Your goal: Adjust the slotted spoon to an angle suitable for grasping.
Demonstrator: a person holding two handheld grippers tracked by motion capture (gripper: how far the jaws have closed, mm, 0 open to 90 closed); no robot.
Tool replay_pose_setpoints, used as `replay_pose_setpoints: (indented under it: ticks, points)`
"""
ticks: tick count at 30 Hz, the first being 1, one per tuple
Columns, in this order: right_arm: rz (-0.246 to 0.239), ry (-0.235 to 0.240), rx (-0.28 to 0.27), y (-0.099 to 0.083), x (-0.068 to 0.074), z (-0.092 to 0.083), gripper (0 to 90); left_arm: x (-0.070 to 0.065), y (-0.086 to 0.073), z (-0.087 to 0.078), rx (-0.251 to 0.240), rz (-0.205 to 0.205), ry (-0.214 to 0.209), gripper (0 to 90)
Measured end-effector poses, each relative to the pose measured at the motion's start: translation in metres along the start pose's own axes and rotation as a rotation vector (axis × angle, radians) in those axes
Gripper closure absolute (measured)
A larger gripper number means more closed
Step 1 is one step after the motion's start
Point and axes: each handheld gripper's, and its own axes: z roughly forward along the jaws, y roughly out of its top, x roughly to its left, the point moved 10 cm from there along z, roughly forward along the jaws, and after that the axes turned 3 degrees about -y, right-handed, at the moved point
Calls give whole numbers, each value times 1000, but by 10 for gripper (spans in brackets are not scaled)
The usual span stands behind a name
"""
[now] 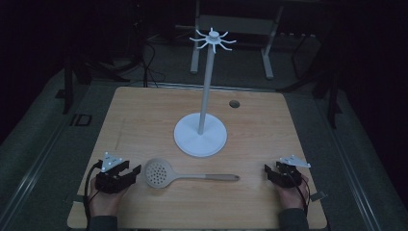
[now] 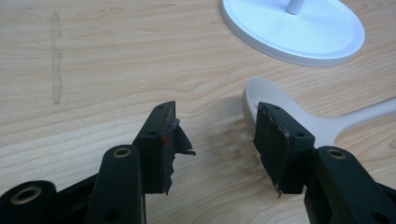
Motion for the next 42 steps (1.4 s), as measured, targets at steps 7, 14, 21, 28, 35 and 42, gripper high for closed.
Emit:
replay_pose_setpoints:
  ticks: [7,14,21,28,35,42]
  points:
    - [-12,2,-33,2,0,-2,529,-5,1,-1,6,6,-14,492]
    - [-4,-1,-17,0,-1,-2,522,-15,2,-2,21,45,-33,493]
    - [26,0,-29,1,-3,-4,524,-23,7,1,21,71,-42,493]
    - [61,-1,-44,0,-5,-8,525,-30,15,4,34,83,-37,506]
    - [94,3,-51,-1,-8,-10,523,-42,29,9,19,111,-54,508]
    - [69,-23,-46,-2,-9,-10,519,-52,40,17,9,122,-58,489]
